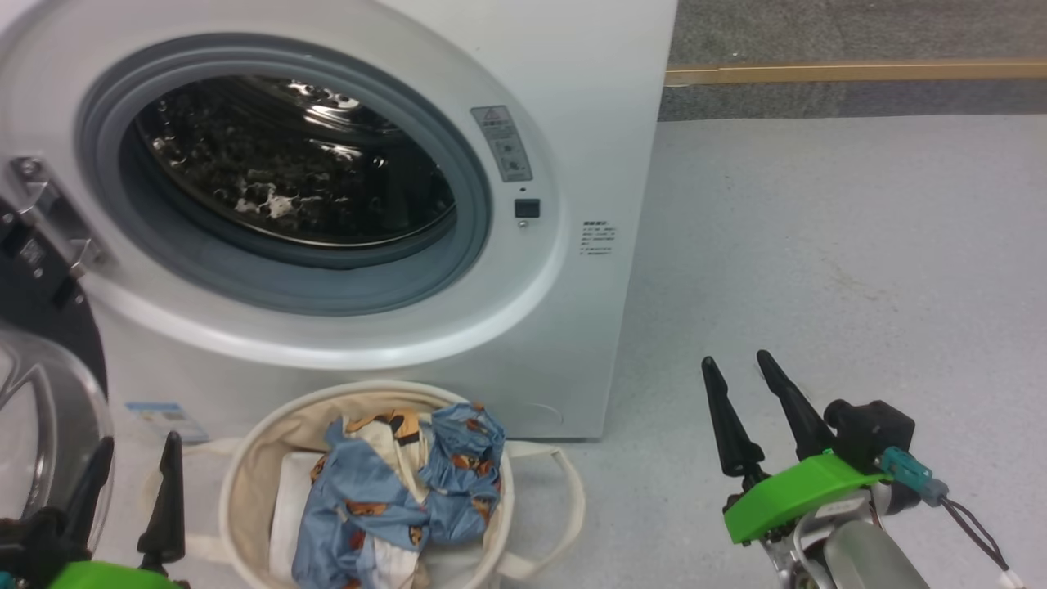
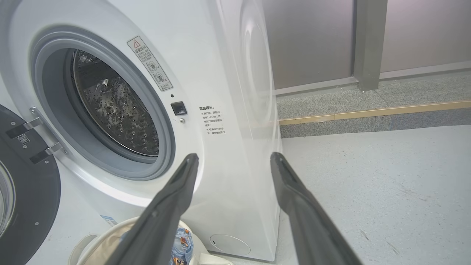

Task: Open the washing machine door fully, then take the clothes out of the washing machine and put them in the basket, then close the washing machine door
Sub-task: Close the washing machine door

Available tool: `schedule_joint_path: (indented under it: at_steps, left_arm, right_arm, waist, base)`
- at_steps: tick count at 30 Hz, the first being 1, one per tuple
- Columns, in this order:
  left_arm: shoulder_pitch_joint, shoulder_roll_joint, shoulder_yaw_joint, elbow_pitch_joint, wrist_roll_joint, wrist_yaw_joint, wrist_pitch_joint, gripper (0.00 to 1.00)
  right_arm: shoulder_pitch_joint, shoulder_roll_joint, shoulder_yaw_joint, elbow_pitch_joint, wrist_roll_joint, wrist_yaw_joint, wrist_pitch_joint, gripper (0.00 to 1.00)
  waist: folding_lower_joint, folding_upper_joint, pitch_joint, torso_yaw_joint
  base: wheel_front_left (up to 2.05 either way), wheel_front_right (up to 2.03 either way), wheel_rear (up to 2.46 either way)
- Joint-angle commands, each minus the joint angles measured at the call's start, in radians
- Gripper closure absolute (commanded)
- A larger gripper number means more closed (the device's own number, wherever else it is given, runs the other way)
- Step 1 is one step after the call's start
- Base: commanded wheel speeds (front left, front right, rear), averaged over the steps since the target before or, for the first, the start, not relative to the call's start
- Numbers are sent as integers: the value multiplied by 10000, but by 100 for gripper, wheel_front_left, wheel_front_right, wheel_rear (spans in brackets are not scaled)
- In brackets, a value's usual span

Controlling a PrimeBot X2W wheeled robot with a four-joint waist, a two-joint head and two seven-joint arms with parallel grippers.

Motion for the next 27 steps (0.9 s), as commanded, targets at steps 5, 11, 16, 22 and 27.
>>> schedule_joint_path:
  at_steps: [5, 11, 16, 22, 27]
  left_arm:
    - [-558, 406, 401, -226, -26, 88, -123, 0]
    - [-580, 409, 329, -195, -85, 74, -117, 0]
    - [-632, 422, 258, -166, -107, 66, -121, 0]
    - [-629, 439, 115, -90, -100, 65, -31, 0]
    - [-623, 463, 68, -97, -71, 118, -65, 0]
  right_arm:
    - [-119, 34, 201, -283, 14, 8, -124, 0]
    - [-118, 34, 180, -291, 2, 8, -124, 0]
    - [-132, 34, 164, -313, 2, 8, -124, 0]
    - [-157, 34, 173, -325, 23, 8, -124, 0]
    - [-154, 34, 172, -317, 43, 8, -124, 0]
  waist:
    - [0, 0, 19, -31]
    - [0, 0, 60, -39]
    - [0, 0, 100, -18]
    - [0, 0, 125, 8]
    - [0, 0, 129, 49]
  base:
    - [-170, 123, 47]
    - [-227, 181, 47]
    - [-233, 186, 47]
    - [-172, 161, 11]
    - [-92, 92, 0]
